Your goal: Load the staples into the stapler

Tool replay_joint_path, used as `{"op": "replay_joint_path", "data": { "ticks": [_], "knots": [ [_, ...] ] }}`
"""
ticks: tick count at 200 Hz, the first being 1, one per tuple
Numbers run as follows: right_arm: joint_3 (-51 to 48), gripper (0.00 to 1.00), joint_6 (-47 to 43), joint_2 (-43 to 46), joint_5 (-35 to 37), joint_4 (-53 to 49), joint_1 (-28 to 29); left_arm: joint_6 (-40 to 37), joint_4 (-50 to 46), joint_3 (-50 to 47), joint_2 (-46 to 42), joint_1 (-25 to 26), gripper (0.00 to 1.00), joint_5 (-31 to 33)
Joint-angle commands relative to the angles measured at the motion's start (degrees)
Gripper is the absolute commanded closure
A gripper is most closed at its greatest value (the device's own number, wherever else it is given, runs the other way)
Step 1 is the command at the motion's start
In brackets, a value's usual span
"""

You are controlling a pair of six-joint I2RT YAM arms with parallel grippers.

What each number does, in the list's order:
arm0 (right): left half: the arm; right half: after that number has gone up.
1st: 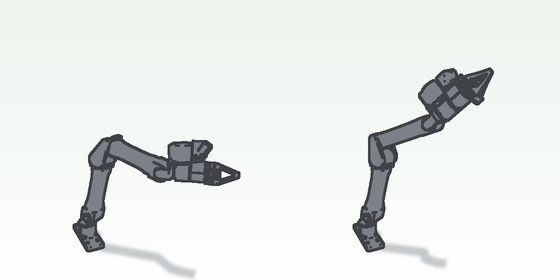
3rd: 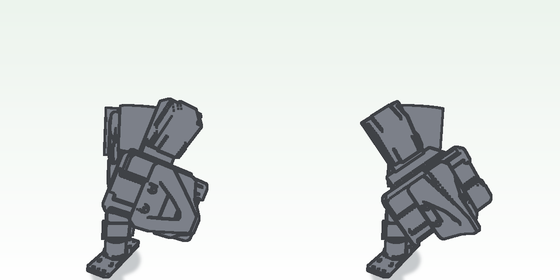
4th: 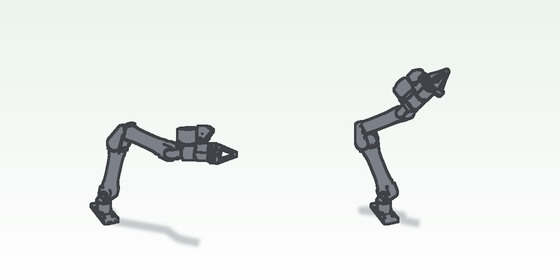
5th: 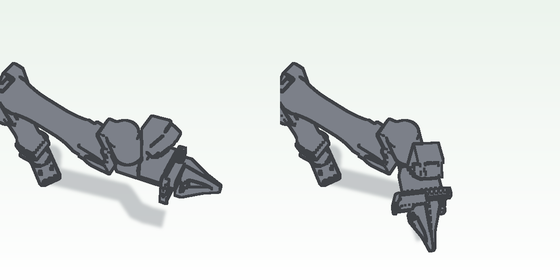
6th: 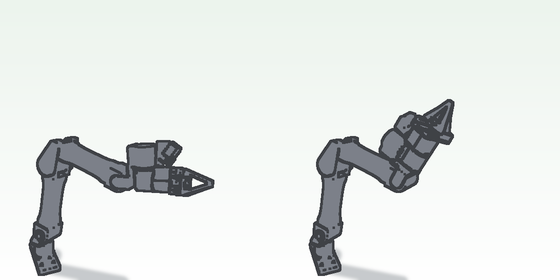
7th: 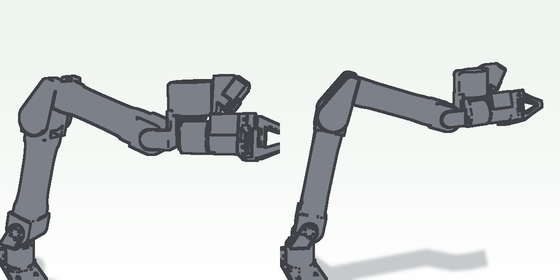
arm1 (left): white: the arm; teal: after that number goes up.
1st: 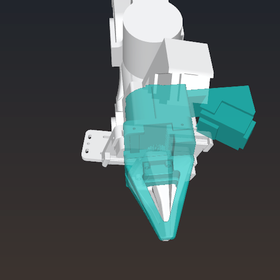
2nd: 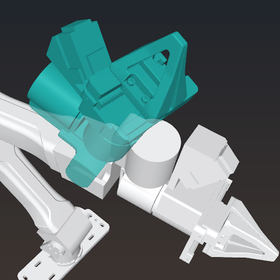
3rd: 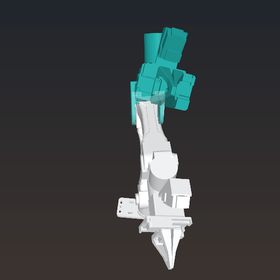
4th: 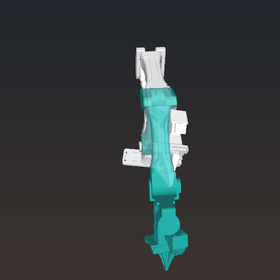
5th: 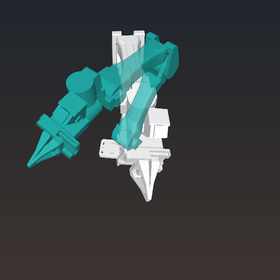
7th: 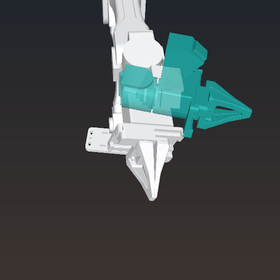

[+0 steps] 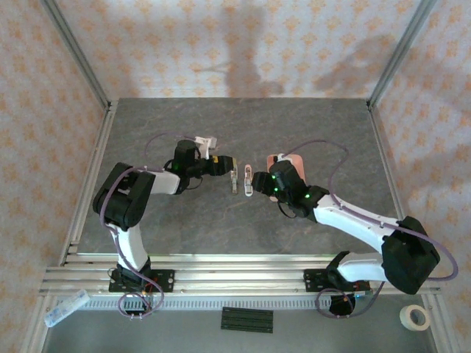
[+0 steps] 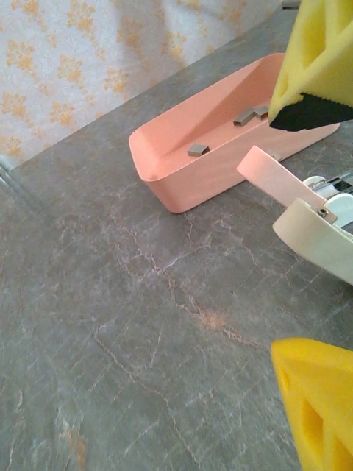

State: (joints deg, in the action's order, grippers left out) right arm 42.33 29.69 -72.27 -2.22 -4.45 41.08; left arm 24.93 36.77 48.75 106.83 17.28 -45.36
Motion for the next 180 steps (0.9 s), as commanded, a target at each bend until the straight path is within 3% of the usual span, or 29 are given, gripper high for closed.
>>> {"op": "replay_joint_path", "data": {
  "ticks": [1,29,66,136,180],
  "knots": [
    [0.5,0.39,-1.1,-0.6,-0.6,1.2,-0.3,-5.3,-4.1,3.2,0.2,1.0,0.25,-3.0],
    [0.6,0.39,-1.0,-0.9,-1.2,1.5,-0.3,-13.4,-15.1,7.2,0.2,2.8,0.25,-0.7],
    [1.6,0.39,-1.5,-2.0,-1.4,0.3,-0.3,-17.9,-20.3,11.4,2.1,3.4,0.25,0.2],
    [2.4,0.4,-2.0,-2.1,-2.3,-0.9,-0.3,-29.3,-33.3,20.9,7.6,3.9,0.26,-4.3],
    [2.4,0.4,-2.0,-1.6,-2.0,-1.6,-0.3,-31.7,-34.0,22.5,8.1,4.0,0.26,-8.8]
  ]
}}
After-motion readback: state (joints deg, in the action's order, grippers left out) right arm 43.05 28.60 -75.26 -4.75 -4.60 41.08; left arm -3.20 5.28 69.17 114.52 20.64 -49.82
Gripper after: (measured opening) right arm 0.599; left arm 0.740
